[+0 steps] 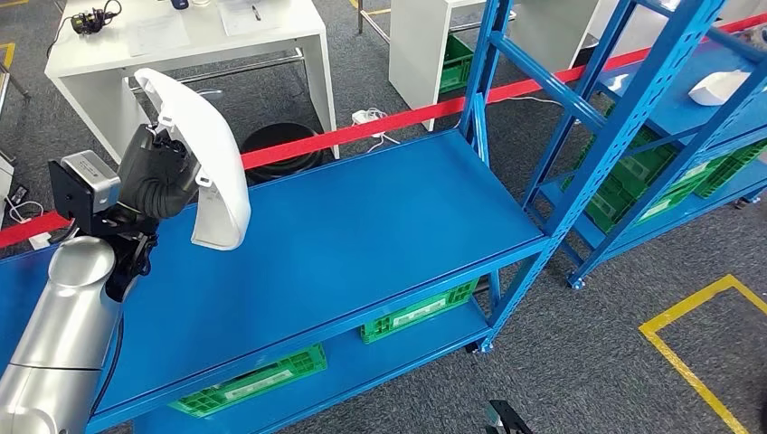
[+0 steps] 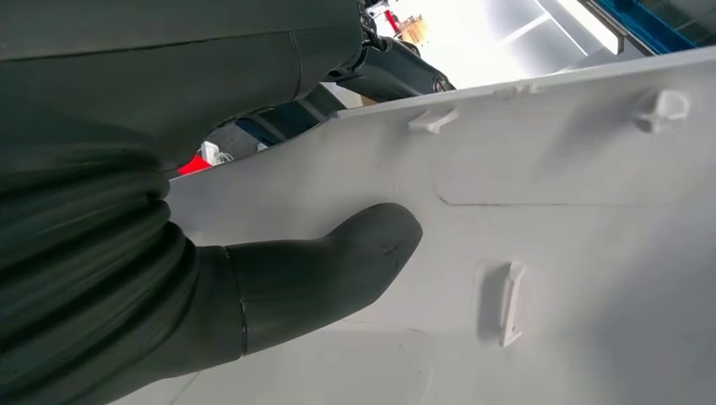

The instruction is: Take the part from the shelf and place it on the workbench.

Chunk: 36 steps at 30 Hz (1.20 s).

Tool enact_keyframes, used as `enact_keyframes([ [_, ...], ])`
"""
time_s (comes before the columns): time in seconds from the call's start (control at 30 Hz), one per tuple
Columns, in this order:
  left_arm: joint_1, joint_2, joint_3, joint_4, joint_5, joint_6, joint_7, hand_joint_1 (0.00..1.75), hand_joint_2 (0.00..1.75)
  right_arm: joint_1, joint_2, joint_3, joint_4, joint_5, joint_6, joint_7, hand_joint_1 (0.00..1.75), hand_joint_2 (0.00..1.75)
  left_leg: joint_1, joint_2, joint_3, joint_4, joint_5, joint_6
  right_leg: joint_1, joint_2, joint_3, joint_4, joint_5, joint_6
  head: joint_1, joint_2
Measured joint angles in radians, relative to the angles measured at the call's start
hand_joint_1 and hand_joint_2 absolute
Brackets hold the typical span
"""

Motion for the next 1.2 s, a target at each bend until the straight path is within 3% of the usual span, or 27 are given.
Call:
enact_keyframes([
  [0.07,0.009,0.000,-0.001,-0.004,0.000,0.004,-0.001,1.75,1.75,0.000,0.000,0.000,0.000,0.002,0.000,-0.001,0.00,0.00,-0.001,0.000,-0.007,0.005,0.001,0.001,0.001,0.002,-0.051,0.118,-0.052,0.000,0.002,0.000],
  [0.1,0.015,0.000,-0.002,-0.006,0.001,0.005,-0.002,1.75,1.75,0.001,0.000,0.000,0.000,0.003,0.000,-0.001,0.00,0.00,-0.001,0.000,-0.012,0.009,0.001,0.001,0.001,0.002,-0.058,0.139,-0.051,0.000,0.002,0.000],
  [0.13,0.019,0.000,-0.003,-0.010,0.002,0.005,-0.001,1.75,1.75,0.001,0.000,-0.001,0.000,0.004,0.000,-0.001,0.00,0.00,-0.001,0.000,-0.017,0.014,0.001,0.000,0.001,0.003,-0.049,0.124,-0.033,-0.001,0.002,0.000],
  [0.23,0.025,0.000,-0.005,-0.022,0.011,-0.002,0.003,1.75,1.75,-0.001,-0.001,-0.004,0.000,0.004,0.000,0.000,0.00,0.00,0.000,-0.001,-0.035,0.035,0.001,-0.010,0.001,0.004,0.040,-0.045,0.045,-0.005,0.002,0.000],
  [0.27,0.026,0.001,-0.005,-0.026,0.013,-0.004,0.004,1.75,1.75,-0.001,-0.001,-0.005,0.000,0.004,-0.001,0.001,0.00,0.00,0.000,-0.003,-0.040,0.040,0.003,-0.017,0.003,0.005,0.056,-0.080,0.057,-0.009,0.002,0.000],
  [0.4,0.045,0.017,-0.007,-0.049,0.017,-0.004,0.005,1.75,1.75,0.000,0.000,-0.006,0.000,0.012,0.000,-0.001,0.00,0.00,0.000,-0.007,-0.052,0.043,0.011,-0.047,0.004,0.008,0.045,-0.093,0.075,-0.037,0.001,0.000],
  [0.47,0.061,0.034,-0.006,-0.064,0.017,-0.004,0.004,1.75,1.75,0.001,0.002,-0.006,0.000,0.015,0.001,-0.001,0.00,0.00,0.004,-0.004,-0.070,0.091,-0.042,-0.062,0.000,0.007,0.032,-0.099,0.092,-0.051,-0.002,0.000],
  [0.53,0.073,0.047,-0.006,-0.073,0.018,-0.005,0.002,1.75,1.75,0.001,0.003,-0.007,0.000,0.015,0.001,-0.001,0.00,0.00,0.009,-0.002,-0.104,0.207,-0.134,-0.075,0.001,0.006,0.013,-0.099,0.109,-0.056,-0.004,0.000],
  [0.57,0.079,0.052,-0.006,-0.077,0.017,-0.005,0.001,1.75,1.75,0.001,0.003,-0.007,0.000,0.016,0.001,-0.001,0.00,0.00,0.012,-0.001,-0.117,0.266,-0.166,-0.079,0.002,0.005,0.002,-0.099,0.117,-0.056,-0.005,0.000],
  [0.6,0.084,0.056,-0.006,-0.081,0.016,-0.005,0.001,1.75,1.75,0.001,0.003,-0.007,0.000,0.016,0.001,-0.001,0.00,0.00,0.013,0.000,-0.117,0.303,-0.178,-0.081,0.002,0.004,-0.010,-0.098,0.125,-0.056,-0.005,0.000],
  [0.63,0.089,0.058,-0.006,-0.087,0.013,-0.005,0.002,1.75,1.75,0.001,0.003,-0.007,0.000,0.017,0.001,-0.001,0.00,0.00,0.014,0.000,-0.101,0.305,-0.170,-0.081,0.002,0.003,-0.022,-0.097,0.134,-0.055,-0.005,0.000],
  [0.67,0.092,0.059,-0.006,-0.093,0.010,-0.004,0.004,1.75,1.75,0.001,0.003,-0.007,0.000,0.019,0.001,-0.001,0.00,0.00,0.015,0.000,-0.066,0.272,-0.149,-0.079,0.003,0.002,-0.033,-0.097,0.143,-0.053,-0.005,0.000],
  [0.7,0.092,0.059,-0.006,-0.102,0.007,-0.002,0.006,1.75,1.75,0.001,0.004,-0.007,0.000,0.021,0.001,-0.001,0.00,0.00,0.015,0.000,-0.017,0.210,-0.126,-0.075,0.003,0.002,-0.041,-0.097,0.151,-0.051,-0.005,0.000],
  [0.77,0.091,0.060,-0.004,-0.122,0.002,0.002,0.011,1.75,1.75,0.000,0.005,-0.007,0.000,0.025,0.001,-0.001,0.00,0.00,0.010,0.001,0.078,0.077,-0.113,-0.066,0.004,0.001,-0.054,-0.098,0.167,-0.042,-0.004,0.000],
  [0.83,0.091,0.062,-0.001,-0.140,-0.002,0.004,0.015,1.75,1.75,0.000,0.006,-0.007,0.000,0.027,0.001,-0.001,0.00,0.00,0.002,0.001,0.110,0.015,-0.118,-0.055,0.002,0.000,-0.058,-0.104,0.185,-0.030,-0.004,0.000],
  [0.9,0.093,0.065,0.002,-0.151,-0.003,0.005,0.020,1.75,1.75,0.001,0.008,-0.007,0.000,0.028,0.001,-0.001,0.00,0.00,0.001,0.004,0.100,0.005,-0.100,-0.041,0.000,0.002,-0.061,-0.111,0.200,-0.017,-0.006,0.000],
  [0.93,0.094,0.066,0.004,-0.155,-0.003,0.005,0.022,1.75,1.75,0.002,0.008,-0.007,0.000,0.028,0.001,-0.001,0.00,0.00,0.002,0.006,0.094,0.001,-0.088,-0.032,0.000,0.003,-0.068,-0.104,0.187,-0.012,-0.006,0.000],
  [1.0,0.095,0.067,0.006,-0.160,-0.003,0.005,0.024,1.75,1.75,0.004,0.009,-0.007,0.000,0.028,0.001,-0.001,0.00,0.00,0.006,0.011,0.074,-0.004,-0.061,-0.017,0.000,0.005,-0.095,-0.030,0.108,-0.008,-0.004,0.000],
  [1.07,0.099,0.067,0.006,-0.162,-0.003,0.005,0.024,1.75,1.75,0.003,0.010,-0.007,0.000,0.029,0.002,-0.001,0.00,0.00,0.004,0.010,0.040,0.003,-0.038,-0.011,0.002,0.005,-0.126,0.095,0.022,-0.005,-0.002,0.000],
  [1.1,0.102,0.067,0.006,-0.162,-0.003,0.005,0.024,1.75,1.75,0.002,0.010,-0.007,0.000,0.029,0.002,-0.001,0.00,0.00,0.003,0.010,0.021,0.009,-0.028,-0.011,0.002,0.005,-0.130,0.141,0.006,-0.004,-0.002,0.000],
  [1.17,0.108,0.068,0.007,-0.164,-0.003,0.005,0.025,1.75,1.75,0.002,0.010,-0.007,0.000,0.029,0.001,-0.001,0.00,0.00,0.004,0.010,-0.010,0.021,-0.014,-0.014,0.002,0.005,-0.106,0.155,0.024,-0.003,-0.002,0.000],
  [1.2,0.110,0.068,0.008,-0.166,-0.003,0.006,0.025,1.75,1.75,0.002,0.010,-0.007,0.000,0.029,0.001,-0.001,0.00,0.00,0.004,0.010,-0.024,0.027,-0.008,-0.016,0.002,0.005,-0.077,0.126,0.043,-0.003,-0.002,0.000],
])
